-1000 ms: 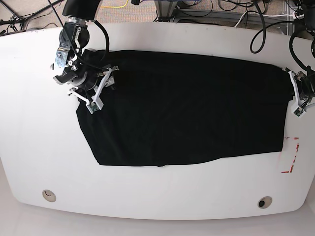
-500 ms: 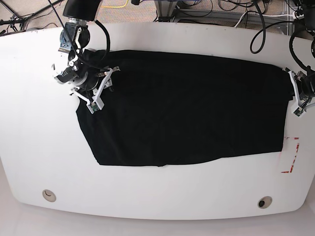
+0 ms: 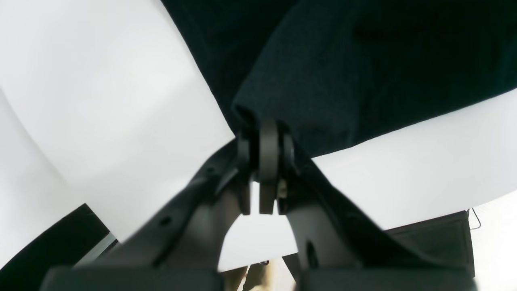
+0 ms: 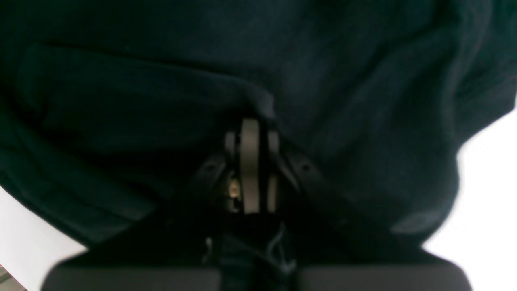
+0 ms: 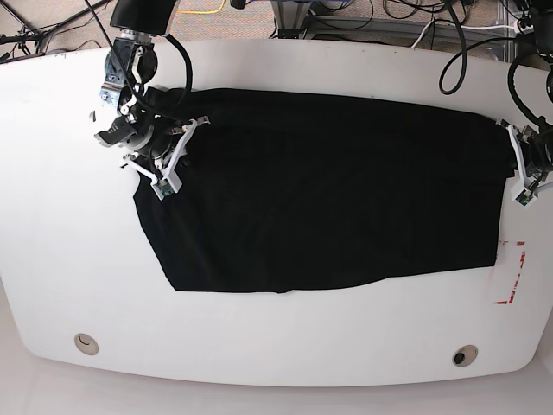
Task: Fold the T-shirt properly
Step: 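Hold the shirt edge with both grippers and shift the right gripper inward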
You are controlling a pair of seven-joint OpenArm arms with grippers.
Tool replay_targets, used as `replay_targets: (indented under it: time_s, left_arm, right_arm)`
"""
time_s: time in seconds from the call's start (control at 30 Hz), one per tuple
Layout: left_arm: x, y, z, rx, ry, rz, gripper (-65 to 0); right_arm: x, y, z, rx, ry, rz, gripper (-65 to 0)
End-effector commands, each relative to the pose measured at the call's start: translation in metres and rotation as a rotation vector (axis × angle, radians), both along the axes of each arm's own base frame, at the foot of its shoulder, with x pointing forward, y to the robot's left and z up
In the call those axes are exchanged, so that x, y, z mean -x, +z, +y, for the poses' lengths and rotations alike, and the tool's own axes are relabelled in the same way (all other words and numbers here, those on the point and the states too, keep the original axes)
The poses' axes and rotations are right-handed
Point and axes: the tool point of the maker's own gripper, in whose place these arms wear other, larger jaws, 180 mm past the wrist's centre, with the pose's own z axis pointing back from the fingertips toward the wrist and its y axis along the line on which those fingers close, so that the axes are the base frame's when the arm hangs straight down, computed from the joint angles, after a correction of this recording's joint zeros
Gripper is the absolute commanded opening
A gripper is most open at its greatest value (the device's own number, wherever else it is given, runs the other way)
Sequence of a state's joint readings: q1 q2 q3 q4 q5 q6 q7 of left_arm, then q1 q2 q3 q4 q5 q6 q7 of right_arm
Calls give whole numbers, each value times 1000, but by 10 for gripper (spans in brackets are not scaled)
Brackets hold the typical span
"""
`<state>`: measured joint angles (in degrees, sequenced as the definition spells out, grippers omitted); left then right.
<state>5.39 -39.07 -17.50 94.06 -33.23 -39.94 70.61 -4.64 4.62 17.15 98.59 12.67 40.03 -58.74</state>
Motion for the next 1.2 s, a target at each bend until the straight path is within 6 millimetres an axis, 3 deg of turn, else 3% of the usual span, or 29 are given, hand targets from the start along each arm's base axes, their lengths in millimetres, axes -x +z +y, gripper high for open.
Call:
replay_targets:
  time_s: [0.0,0.2,0.4,0.67,0.93,1.17]
  left_arm:
    - [-9,14,6,-19,-5,-40,-650]
    - [-11,14,3,-4,-8,-49,-650]
    - [-19,10,-16,71,-16,-111,-650]
    - [-30,12,-14,32,-3,-148,-650]
    - [-27,2,10,-79,50,-106,-650]
    - [-32,-9,23,-38,101,-94,-650]
  right_arm:
    - [-12,25,-1,9,7,-91,-650]
    - [-15,37,-2,25,12,-129,-650]
    - [-20,42,-2,26,12,-145,-650]
    - [-36,56,-2,25,11,-190,-650]
    - [-49,66,-12,50,10,-221,-650]
    - [-55,61,-15,44,5,-201,-650]
